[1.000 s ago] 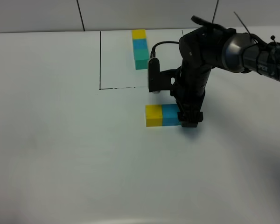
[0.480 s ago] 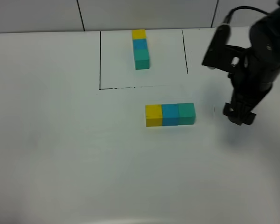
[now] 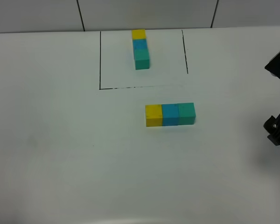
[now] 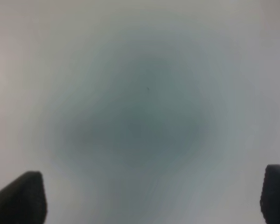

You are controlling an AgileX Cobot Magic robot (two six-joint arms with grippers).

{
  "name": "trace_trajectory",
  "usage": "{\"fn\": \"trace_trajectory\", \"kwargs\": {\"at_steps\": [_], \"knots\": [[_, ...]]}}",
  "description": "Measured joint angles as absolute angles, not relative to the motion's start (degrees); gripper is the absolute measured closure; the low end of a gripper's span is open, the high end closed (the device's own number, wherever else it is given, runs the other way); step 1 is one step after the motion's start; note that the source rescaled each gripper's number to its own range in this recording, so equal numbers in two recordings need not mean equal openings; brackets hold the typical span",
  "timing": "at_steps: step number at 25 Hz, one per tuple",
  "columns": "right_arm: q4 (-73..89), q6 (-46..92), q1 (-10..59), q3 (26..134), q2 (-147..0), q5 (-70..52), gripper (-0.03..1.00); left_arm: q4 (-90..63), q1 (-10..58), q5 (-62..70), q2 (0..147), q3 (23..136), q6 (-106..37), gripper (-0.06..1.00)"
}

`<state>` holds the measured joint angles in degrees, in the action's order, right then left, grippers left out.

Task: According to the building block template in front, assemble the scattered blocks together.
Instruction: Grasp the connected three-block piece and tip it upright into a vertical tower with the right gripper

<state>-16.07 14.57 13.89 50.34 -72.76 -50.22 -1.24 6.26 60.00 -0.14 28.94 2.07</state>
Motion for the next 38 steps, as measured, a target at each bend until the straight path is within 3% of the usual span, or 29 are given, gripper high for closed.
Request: {"fn": "trace_trajectory", "kwargs": {"at_steps": [10,20,26,38], "knots": [[-12.7,26.6,14.5,54.0,-79.4,-46.4,0.06,-1.2,6.3,60.0,-0.1,28.9,2.1,0.28],[-7.4,44.0,25.4,77.1,-104.5,-50.7,0.06,-1.2,6.3,60.0,-0.1,28.9,2.1,0.28],[-2.0,52.4,26.7,89.9,-117.6,-58.3,0.12,-1.2,6.3,60.0,-0.1,28.9,2.1,0.28],[0.5,60.5,26.7,94.6,-126.5,-54.6,0.18,-1.2,6.3,60.0,-0.1,28.9,2.1,0.28]]}}
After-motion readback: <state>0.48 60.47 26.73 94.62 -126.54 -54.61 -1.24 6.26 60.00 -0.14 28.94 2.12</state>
